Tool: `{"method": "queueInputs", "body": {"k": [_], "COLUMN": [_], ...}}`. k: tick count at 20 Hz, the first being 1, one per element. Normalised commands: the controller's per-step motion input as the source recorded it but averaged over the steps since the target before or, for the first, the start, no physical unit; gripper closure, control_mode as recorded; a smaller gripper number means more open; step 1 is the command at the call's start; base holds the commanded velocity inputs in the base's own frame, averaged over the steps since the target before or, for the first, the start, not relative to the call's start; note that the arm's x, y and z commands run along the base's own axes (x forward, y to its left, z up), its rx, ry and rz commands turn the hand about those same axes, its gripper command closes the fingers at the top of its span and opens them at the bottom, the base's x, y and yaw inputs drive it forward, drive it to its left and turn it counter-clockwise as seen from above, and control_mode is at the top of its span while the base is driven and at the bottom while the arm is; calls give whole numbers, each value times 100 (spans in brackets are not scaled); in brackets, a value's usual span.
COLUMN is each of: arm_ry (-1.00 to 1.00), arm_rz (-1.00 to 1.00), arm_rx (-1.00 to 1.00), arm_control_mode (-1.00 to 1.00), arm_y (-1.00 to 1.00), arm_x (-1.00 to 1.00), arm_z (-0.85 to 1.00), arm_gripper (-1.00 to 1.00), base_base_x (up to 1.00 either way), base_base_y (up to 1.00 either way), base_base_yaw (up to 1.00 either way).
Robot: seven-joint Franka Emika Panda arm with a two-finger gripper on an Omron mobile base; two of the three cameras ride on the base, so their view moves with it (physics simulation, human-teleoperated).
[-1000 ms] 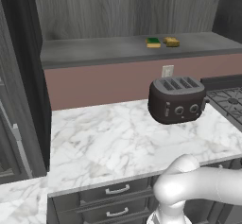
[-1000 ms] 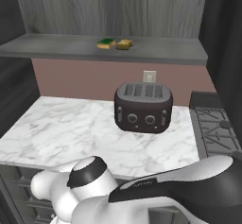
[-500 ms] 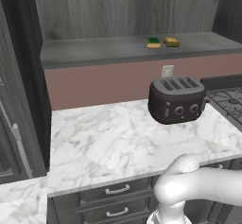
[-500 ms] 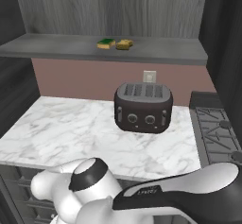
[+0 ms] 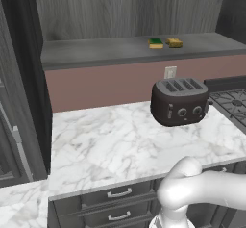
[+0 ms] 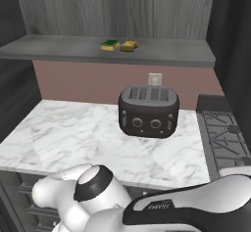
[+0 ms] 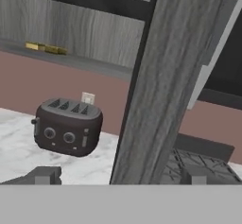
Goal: Pick up the sponge and sponge from the sink, and place them back in the cabinet, and close the cabinet doors.
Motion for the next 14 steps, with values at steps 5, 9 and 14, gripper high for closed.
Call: {"method": "queueInputs", "body": {"k": [5,9,14], "arm_ry": [0,0,0], "arm_rz": [15,13,14], "arm_rx": [4,3,3], "arm_control_mode": [-100,-100,-100], "arm_y": [-9,-13,-10], "arm_x": [-3,-8,-12], "arm_z": [13,10,5], "arm_gripper": [-100,-100,-100], "base_base_x": [0,0,0], "base_base_y": [0,0,0], "base_base_yaw": [0,0,0]}}
